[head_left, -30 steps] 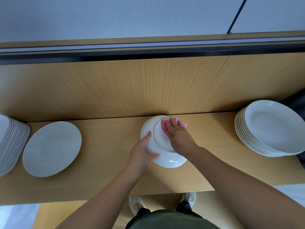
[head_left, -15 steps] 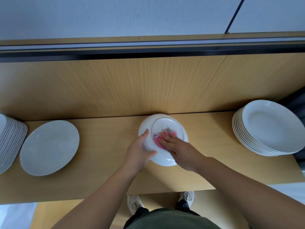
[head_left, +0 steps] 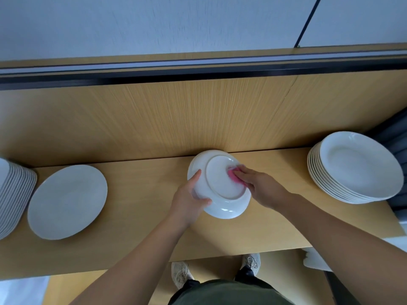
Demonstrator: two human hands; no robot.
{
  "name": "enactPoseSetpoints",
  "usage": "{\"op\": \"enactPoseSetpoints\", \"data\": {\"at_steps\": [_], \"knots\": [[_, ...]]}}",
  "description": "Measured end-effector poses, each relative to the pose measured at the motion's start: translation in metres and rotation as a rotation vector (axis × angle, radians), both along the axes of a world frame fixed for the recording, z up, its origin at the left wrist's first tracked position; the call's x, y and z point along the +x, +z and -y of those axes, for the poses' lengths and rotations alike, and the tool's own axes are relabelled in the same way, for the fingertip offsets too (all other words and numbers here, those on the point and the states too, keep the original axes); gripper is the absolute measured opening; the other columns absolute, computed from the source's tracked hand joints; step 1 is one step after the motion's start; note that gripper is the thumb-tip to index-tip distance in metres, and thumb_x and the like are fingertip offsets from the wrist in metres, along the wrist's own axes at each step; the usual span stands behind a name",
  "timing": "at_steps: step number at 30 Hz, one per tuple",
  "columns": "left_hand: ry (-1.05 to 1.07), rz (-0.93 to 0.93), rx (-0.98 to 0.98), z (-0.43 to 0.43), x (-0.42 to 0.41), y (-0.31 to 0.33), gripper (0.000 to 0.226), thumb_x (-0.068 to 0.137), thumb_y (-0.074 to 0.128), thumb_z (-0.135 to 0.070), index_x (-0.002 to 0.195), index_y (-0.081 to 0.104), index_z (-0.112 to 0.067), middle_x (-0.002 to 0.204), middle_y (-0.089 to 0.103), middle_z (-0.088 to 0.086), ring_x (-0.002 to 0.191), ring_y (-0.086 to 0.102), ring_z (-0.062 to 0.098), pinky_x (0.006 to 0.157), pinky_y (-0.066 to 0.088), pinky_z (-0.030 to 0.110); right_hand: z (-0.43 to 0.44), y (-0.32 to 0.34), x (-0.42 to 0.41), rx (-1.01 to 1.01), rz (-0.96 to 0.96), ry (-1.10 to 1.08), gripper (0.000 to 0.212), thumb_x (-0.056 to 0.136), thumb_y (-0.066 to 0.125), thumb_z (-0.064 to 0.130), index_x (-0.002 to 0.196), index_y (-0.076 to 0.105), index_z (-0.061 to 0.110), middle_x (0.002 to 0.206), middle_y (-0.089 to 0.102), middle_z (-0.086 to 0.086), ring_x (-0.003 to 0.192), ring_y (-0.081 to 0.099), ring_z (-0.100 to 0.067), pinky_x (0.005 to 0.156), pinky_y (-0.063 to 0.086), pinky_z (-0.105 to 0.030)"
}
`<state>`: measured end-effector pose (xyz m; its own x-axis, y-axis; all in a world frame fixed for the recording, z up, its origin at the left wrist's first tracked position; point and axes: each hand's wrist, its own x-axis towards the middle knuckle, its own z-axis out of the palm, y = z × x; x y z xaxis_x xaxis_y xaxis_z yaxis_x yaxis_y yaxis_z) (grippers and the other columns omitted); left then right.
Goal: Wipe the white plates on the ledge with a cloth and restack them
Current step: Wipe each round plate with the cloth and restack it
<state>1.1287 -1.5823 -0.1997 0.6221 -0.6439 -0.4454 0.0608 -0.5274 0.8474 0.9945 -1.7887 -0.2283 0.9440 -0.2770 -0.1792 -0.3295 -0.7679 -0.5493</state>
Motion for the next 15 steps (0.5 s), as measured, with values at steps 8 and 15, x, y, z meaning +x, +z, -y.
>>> {"op": "enactPoseSetpoints", "data": {"at_steps": [8, 15], "knots": [[0.094, -0.125, -0.174, 0.008, 0.003, 0.013, 0.065, 0.077, 0.069, 0.001, 0.129, 0.049, -0.031, 0.111, 0.067, -0.009, 0.104, 0.064, 0.016, 0.084, 0.054, 0.031, -0.025, 0.027, -0.014, 0.078, 0.205, -0.194, 0.044, 0.1, 0.046, 0.007, 0.14, 0.052, 0.025, 0.133, 0.036, 0.038, 0.127, 0.047, -0.005, 0.101, 0.034, -0.012], [0.161, -0.14, -0.222, 0.028, -0.016, 0.042, 0.057, 0.079, 0.063, 0.005, 0.125, 0.054, -0.027, 0.109, 0.07, -0.008, 0.102, 0.065, 0.017, 0.087, 0.054, 0.038, -0.01, 0.045, -0.04, 0.217, 0.359, -0.153, 0.044, 0.099, 0.048, 0.003, 0.137, 0.053, 0.025, 0.138, 0.048, 0.027, 0.131, 0.045, 0.003, 0.109, 0.038, -0.022]]}}
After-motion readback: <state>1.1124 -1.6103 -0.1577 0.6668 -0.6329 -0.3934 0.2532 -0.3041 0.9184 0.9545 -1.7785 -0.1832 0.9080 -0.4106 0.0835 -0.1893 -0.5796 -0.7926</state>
